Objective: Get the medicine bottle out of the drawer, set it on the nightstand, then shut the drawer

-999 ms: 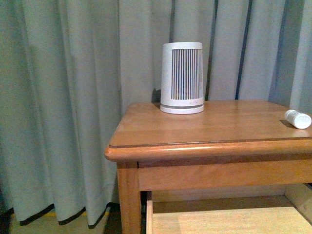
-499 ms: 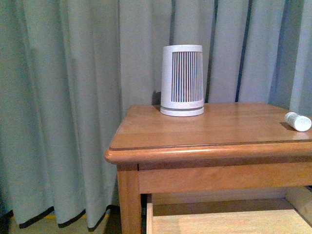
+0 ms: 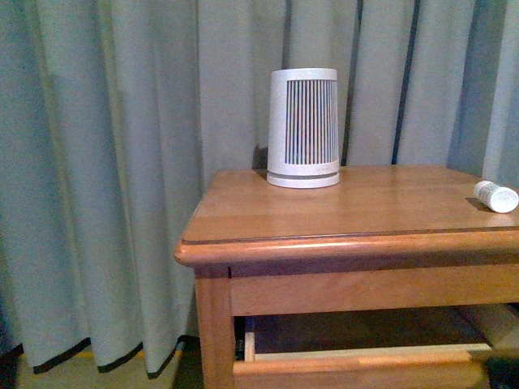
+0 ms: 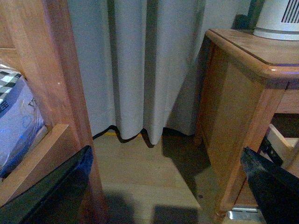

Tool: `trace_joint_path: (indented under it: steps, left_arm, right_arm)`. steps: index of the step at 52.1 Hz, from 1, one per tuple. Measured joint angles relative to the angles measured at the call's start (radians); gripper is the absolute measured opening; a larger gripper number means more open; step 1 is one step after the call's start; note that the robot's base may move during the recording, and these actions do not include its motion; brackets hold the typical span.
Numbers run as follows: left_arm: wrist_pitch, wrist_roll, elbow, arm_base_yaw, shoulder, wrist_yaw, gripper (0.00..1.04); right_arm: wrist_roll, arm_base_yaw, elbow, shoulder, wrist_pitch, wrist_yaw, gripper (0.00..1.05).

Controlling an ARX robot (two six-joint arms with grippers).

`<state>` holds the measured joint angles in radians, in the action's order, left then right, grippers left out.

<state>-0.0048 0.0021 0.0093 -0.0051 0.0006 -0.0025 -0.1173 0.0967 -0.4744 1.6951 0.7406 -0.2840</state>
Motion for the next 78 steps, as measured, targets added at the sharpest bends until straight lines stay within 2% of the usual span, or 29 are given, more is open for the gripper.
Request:
trace_joint_path:
  steps: [7,17,29,43,56,69,78]
  left_arm:
    - [0.000,0.000,0.000,0.000,0.000,0.000,0.98]
    - [0.000,0.000,0.000,0.000,0.000,0.000,0.98]
    - [0.000,0.000,0.000,0.000,0.000,0.000,0.98]
    - [0.000,0.000,0.000,0.000,0.000,0.000,0.98]
    - [0.000,0.000,0.000,0.000,0.000,0.000,0.98]
    - [0.000,0.000,0.000,0.000,0.000,0.000,0.98]
    - [0.000,0.000,0.000,0.000,0.000,0.000,0.98]
  right_arm:
    - [0.036,-0.033,-0.153,0.128,-0.013,0.034,0.98]
    - [0.087,-0.055,-0.327,0.245,-0.122,0.071,0.98]
    - [0.061,-0.054,-0.311,0.205,-0.171,0.051,0.98]
    - [-0.018,-0.031,-0.035,-0.250,-0.263,-0.066,0.98]
    - [0.048,-0.088,0.209,-0.839,-0.378,-0.205,0.98]
    - [0.082,-0.073,0.335,-1.305,-0.676,-0.219,0.98]
    - [0.085,-0.068,0.343,-1.362,-0.697,-0.220,0.98]
